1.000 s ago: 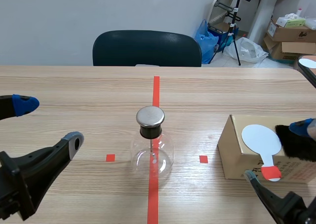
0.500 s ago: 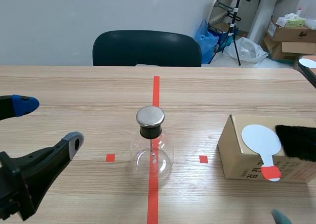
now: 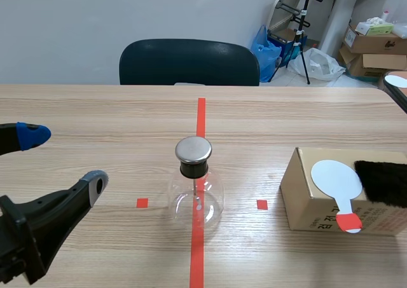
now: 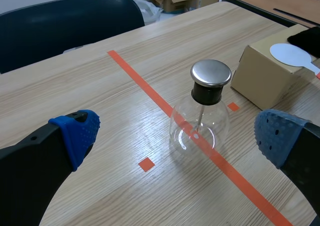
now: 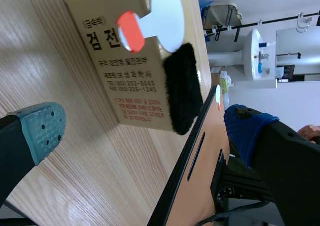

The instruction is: Do the electroscope experiment

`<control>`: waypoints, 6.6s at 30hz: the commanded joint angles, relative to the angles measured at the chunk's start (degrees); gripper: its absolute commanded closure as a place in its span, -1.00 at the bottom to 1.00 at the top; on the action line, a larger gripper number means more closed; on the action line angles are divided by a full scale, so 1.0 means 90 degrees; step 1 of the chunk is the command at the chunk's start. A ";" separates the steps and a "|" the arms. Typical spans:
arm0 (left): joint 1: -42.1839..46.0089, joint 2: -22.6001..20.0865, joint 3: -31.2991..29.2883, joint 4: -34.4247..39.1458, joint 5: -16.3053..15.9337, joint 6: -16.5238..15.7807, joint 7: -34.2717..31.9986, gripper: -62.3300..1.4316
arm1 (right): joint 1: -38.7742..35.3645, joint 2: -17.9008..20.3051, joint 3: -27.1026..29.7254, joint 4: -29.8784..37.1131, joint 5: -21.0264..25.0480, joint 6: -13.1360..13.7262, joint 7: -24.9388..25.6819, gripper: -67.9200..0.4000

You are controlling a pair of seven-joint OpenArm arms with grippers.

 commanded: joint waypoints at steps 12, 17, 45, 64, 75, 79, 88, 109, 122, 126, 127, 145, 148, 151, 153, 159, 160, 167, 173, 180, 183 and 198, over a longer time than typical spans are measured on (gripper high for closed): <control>-0.0022 0.0034 0.0044 0.0117 -0.0039 0.0034 -0.0073 -1.00 | 0.1744 0.0087 -0.1015 -0.1603 -0.0668 -0.2137 -0.0554 -1.00; -0.0022 0.0034 0.0044 0.0117 -0.0039 0.0034 -0.0073 -1.00 | 0.2234 0.0087 -0.1326 -0.1899 -0.0908 -0.2149 -0.1015 -1.00; -0.0022 0.0034 0.0041 0.0117 -0.0041 0.0036 -0.0117 -1.00 | 0.3121 -0.0214 -0.2120 -0.2402 -0.2021 -0.2293 -0.2261 -1.00; -0.0022 0.0034 0.0041 0.0117 -0.0044 0.0036 -0.0141 -1.00 | 0.3104 -0.0231 -0.2123 -0.2397 -0.2108 -0.2339 -0.2232 -0.98; -0.0022 0.0034 0.0041 0.0117 -0.0046 0.0034 -0.0143 -1.00 | 0.3048 -0.0228 -0.2120 -0.2397 -0.2108 -0.2365 -0.2317 -0.08; -0.0022 0.0034 0.0041 0.0117 -0.0046 0.0034 -0.0311 -1.00 | 0.3048 -0.0228 -0.2120 -0.2397 -0.2108 -0.2365 -0.2429 0.23; -0.0022 0.0034 0.0041 0.0117 -0.0044 0.0036 -0.0277 -1.00 | 0.3048 -0.0228 -0.2120 -0.2397 -0.2108 -0.2365 -0.2399 0.77; -0.0022 0.0034 0.0041 0.0117 -0.0041 0.0036 0.0053 -1.00 | 0.3053 -0.0228 -0.2120 -0.2397 -0.2108 -0.2365 -0.2402 0.96; -0.0022 0.0034 0.0041 0.0117 -0.0041 0.0036 0.0075 -1.00 | 0.3053 -0.0226 -0.2120 -0.2397 -0.2108 -0.2365 -0.2402 0.96; -0.0022 0.0034 0.0041 0.0117 -0.0041 0.0036 0.0100 -1.00 | 0.3053 -0.0226 -0.2120 -0.2397 -0.2108 -0.2365 -0.2402 0.96; -0.0022 0.0034 0.0041 0.0117 -0.0041 0.0036 0.0100 -1.00 | 0.3053 -0.0226 -0.2120 -0.2397 -0.2108 -0.2365 -0.2402 0.96; -0.0022 0.0034 0.0041 0.0117 -0.0044 0.0036 0.0131 -1.00 | 0.3053 -0.0228 -0.2120 -0.2397 -0.2108 -0.2365 -0.2404 0.96; -0.0022 0.0034 0.0041 0.0117 -0.0044 0.0034 0.0129 -1.00 | 0.3053 -0.0228 -0.2120 -0.2397 -0.2108 -0.2365 -0.2404 0.96; -0.0022 0.0034 0.0041 0.0117 -0.0041 0.0034 0.0233 -1.00 | 0.3053 -0.0228 -0.2120 -0.2397 -0.2108 -0.2365 -0.2404 0.96; -0.0022 0.0034 0.0041 0.0117 -0.0041 0.0034 0.0250 -1.00 | 0.3053 -0.0228 -0.2120 -0.2397 -0.2108 -0.2365 -0.2404 0.96; -0.0022 0.0034 0.0041 0.0117 -0.0041 0.0034 0.0270 -1.00 | 0.3053 -0.0228 -0.2120 -0.2397 -0.2108 -0.2365 -0.2407 0.96; -0.0022 0.0034 0.0041 0.0117 -0.0041 0.0034 0.0270 -1.00 | 0.3053 -0.0228 -0.2120 -0.2397 -0.2108 -0.2365 -0.2407 0.96; -0.0022 0.0034 0.0041 0.0117 -0.0041 0.0034 0.0270 -1.00 | 0.3053 -0.0228 -0.2120 -0.2397 -0.2108 -0.2365 -0.2407 0.96; -0.0022 0.0034 0.0041 0.0117 -0.0041 0.0034 0.0265 -1.00 | 0.3053 -0.0228 -0.2120 -0.2397 -0.2108 -0.2365 -0.2404 0.96; -0.0022 0.0034 0.0041 0.0117 -0.0044 0.0034 0.0265 -1.00 | 0.3053 -0.0228 -0.2120 -0.2397 -0.2108 -0.2365 -0.2404 0.96; -0.0022 0.0034 0.0041 0.0117 -0.0044 0.0034 0.0262 -1.00 | 0.3053 -0.0228 -0.2120 -0.2397 -0.2108 -0.2365 -0.2404 0.96; -0.0022 0.0032 0.0041 0.0117 -0.0044 0.0034 0.0262 -1.00 | 0.3053 -0.0228 -0.2120 -0.2397 -0.2108 -0.2365 -0.2404 0.96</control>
